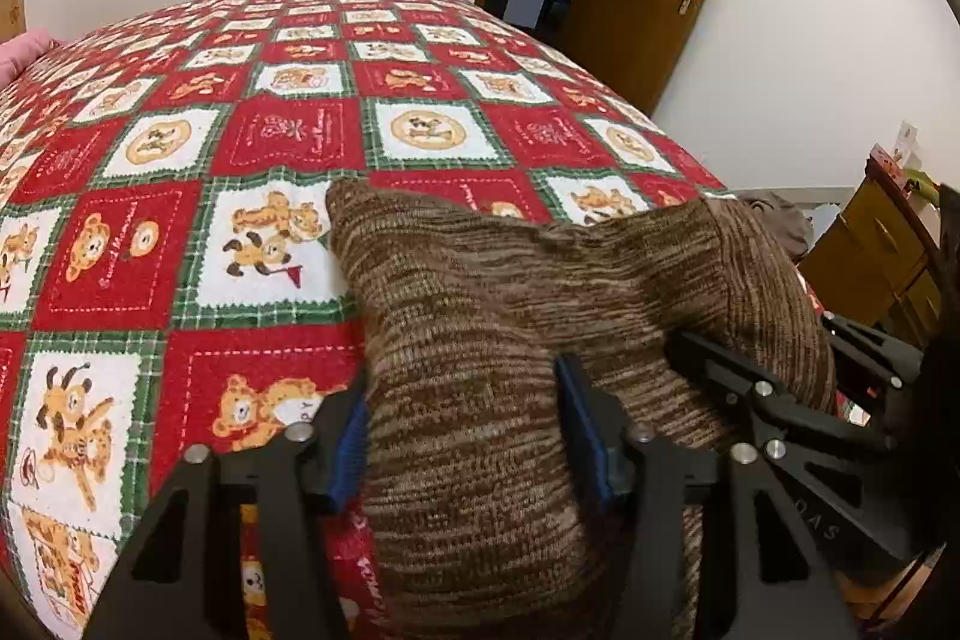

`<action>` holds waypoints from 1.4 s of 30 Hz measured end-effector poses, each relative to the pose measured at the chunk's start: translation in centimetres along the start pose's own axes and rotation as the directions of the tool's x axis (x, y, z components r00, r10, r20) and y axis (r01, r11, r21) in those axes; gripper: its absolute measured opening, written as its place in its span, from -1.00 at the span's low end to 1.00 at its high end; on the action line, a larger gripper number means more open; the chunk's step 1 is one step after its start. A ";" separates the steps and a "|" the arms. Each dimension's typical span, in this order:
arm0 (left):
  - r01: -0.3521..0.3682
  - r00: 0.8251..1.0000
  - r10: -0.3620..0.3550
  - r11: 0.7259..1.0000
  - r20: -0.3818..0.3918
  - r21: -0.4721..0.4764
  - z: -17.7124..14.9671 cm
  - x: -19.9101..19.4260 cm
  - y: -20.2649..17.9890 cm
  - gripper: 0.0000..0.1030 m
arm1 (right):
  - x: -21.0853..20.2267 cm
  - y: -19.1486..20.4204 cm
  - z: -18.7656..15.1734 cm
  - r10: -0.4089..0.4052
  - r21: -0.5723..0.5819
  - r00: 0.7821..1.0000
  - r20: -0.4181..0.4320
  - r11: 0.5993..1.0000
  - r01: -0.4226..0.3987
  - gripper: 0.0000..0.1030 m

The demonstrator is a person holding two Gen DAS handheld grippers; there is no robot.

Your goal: Fold small clothes

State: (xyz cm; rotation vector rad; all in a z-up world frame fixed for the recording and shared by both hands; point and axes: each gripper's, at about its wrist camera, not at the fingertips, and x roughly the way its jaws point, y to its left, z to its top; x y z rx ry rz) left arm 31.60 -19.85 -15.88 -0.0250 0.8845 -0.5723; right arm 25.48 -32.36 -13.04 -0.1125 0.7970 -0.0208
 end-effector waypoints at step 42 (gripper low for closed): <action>0.289 0.921 -0.336 0.929 0.196 0.233 -9.0 -28.8 -12.7 -0.46 | -39.6 5.8 -10.5 -0.105 0.144 0.916 0.387 0.988 0.052 -0.51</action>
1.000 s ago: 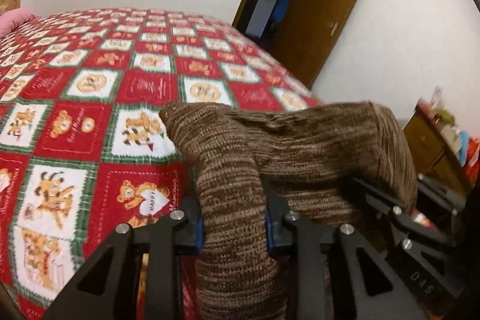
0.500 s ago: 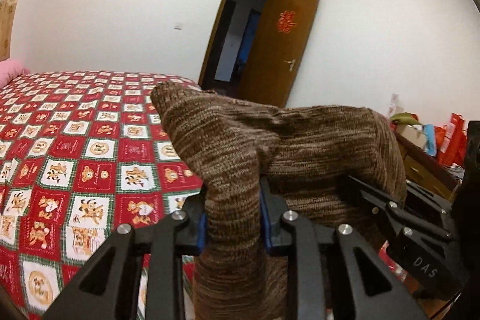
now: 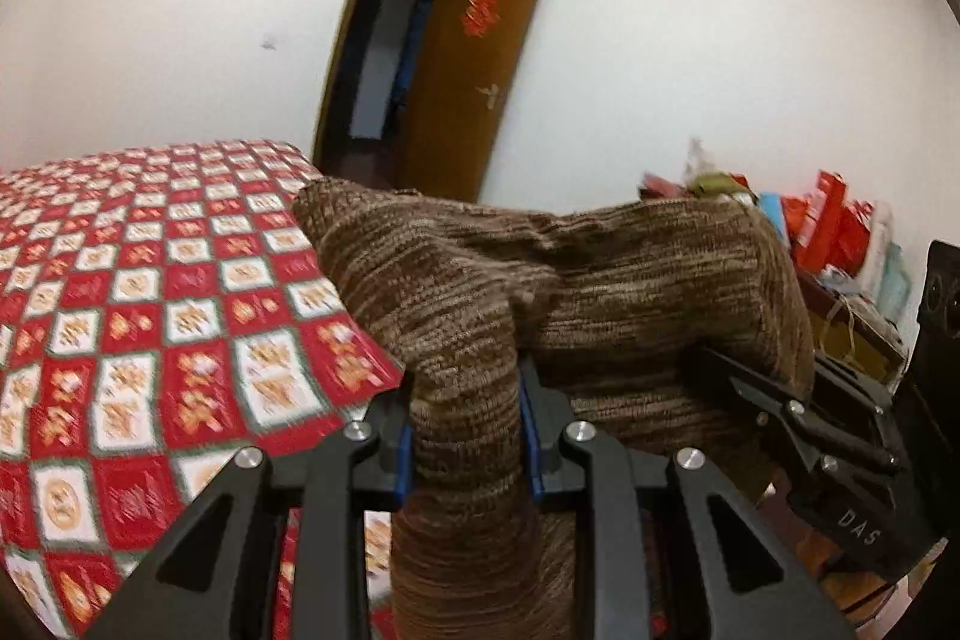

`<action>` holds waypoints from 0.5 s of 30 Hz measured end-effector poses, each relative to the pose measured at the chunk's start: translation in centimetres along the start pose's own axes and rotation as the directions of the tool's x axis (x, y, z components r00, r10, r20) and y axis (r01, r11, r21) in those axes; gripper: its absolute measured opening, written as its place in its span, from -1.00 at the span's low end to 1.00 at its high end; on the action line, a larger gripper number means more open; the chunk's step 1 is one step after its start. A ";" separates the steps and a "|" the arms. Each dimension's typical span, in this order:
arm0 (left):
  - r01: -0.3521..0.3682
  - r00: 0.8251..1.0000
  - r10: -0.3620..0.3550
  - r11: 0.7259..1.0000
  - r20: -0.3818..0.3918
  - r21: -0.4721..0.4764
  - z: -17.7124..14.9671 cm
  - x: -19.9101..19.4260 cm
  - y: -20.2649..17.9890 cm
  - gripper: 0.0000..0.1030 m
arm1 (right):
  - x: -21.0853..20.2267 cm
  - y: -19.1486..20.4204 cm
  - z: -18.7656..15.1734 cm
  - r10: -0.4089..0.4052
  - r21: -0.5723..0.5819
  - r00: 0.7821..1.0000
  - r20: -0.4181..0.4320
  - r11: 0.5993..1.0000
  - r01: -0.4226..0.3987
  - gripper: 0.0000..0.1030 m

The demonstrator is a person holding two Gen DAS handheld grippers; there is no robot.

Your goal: Fold small clothes

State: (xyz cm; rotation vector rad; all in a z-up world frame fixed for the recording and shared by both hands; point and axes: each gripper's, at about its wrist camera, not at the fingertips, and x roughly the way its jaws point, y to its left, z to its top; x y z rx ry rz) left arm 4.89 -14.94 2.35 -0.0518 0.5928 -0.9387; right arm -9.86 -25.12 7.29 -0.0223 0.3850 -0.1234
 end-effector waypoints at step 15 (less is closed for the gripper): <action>-0.012 0.976 0.005 1.000 -0.219 -0.027 -4.1 15.1 -1.4 -0.47 | 8.1 -10.0 -7.8 -0.115 0.132 0.966 -0.233 0.980 0.148 -0.51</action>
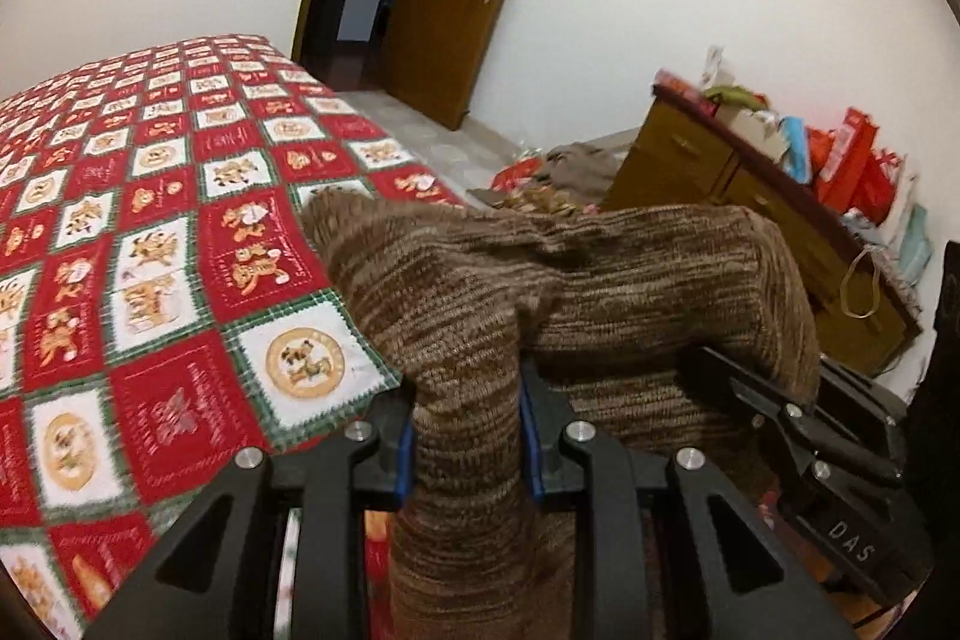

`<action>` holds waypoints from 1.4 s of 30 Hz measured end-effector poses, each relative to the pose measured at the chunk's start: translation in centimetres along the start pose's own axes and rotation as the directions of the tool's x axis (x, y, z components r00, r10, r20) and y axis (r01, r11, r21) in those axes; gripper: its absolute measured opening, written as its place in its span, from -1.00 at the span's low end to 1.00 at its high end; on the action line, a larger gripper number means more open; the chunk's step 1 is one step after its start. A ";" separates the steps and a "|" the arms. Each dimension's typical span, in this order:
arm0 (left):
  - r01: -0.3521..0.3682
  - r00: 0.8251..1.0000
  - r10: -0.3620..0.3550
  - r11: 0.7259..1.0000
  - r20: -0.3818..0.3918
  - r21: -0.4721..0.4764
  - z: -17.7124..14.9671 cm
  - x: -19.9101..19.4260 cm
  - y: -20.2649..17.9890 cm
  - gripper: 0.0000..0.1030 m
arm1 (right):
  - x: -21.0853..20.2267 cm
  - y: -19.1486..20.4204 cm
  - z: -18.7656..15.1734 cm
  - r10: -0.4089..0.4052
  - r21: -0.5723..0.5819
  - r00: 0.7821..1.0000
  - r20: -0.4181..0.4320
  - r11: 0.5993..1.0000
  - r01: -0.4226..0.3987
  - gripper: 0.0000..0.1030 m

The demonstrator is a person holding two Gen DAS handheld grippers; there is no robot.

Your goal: Fold small clothes

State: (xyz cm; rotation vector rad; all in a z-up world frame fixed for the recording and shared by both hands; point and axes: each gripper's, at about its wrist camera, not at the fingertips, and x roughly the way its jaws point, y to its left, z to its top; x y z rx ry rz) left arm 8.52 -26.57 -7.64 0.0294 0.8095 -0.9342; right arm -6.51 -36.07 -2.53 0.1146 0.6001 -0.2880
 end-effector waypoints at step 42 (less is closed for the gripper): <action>0.239 0.913 -0.331 0.908 -0.238 -0.345 2.5 10.9 6.8 0.70 | 6.6 -2.7 -2.8 0.188 -0.031 0.961 -0.204 0.980 -0.198 -0.29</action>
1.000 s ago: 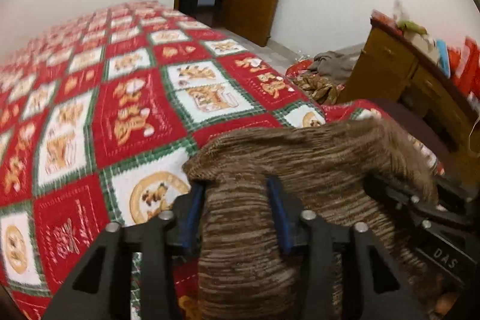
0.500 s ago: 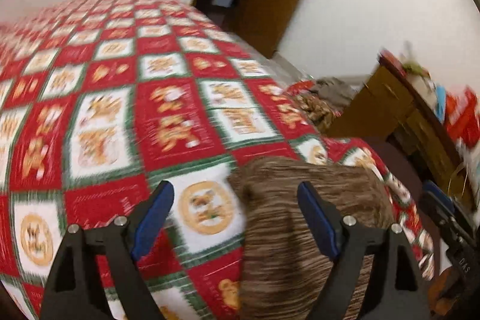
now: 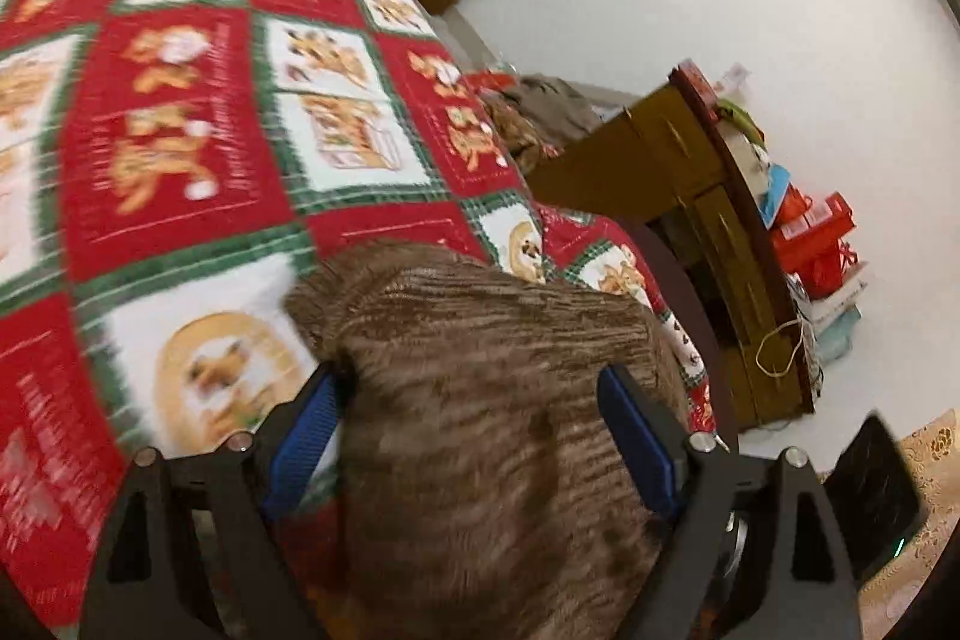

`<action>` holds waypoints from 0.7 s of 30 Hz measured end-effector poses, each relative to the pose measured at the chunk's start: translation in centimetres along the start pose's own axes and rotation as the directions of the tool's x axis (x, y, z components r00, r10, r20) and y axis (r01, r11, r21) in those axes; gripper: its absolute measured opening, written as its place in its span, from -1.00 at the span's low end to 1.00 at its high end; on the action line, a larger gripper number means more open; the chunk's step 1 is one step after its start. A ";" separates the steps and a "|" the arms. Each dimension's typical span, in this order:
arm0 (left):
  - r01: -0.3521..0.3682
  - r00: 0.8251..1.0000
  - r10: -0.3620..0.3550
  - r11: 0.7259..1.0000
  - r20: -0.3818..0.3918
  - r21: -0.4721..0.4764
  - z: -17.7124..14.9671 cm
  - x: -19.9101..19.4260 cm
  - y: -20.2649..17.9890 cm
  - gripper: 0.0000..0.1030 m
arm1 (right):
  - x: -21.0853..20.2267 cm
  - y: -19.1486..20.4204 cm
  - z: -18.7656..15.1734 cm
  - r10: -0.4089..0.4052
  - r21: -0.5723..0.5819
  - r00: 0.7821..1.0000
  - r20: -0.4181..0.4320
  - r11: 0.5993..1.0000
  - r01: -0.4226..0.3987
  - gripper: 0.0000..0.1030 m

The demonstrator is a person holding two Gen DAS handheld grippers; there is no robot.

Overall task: Fold small clothes
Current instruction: 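Lower the folded sweater onto the quilt and open both grippers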

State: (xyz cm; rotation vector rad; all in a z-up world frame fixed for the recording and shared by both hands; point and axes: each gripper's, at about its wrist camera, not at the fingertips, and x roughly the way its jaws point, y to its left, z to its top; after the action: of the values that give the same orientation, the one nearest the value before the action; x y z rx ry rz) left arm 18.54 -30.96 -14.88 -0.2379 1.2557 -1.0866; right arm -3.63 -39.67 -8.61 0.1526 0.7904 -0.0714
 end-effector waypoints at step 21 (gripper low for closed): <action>-0.404 0.884 0.338 0.900 0.324 0.164 0.9 -6.4 -1.6 -0.34 | -2.1 -0.4 -1.4 -0.155 0.002 0.985 0.078 0.988 0.155 -0.29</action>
State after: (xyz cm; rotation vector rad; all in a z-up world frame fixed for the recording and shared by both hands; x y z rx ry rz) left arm 18.96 -27.26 -9.32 0.0247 0.8589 -0.8145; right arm -6.16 -39.79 -8.09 0.0838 0.7233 -0.2221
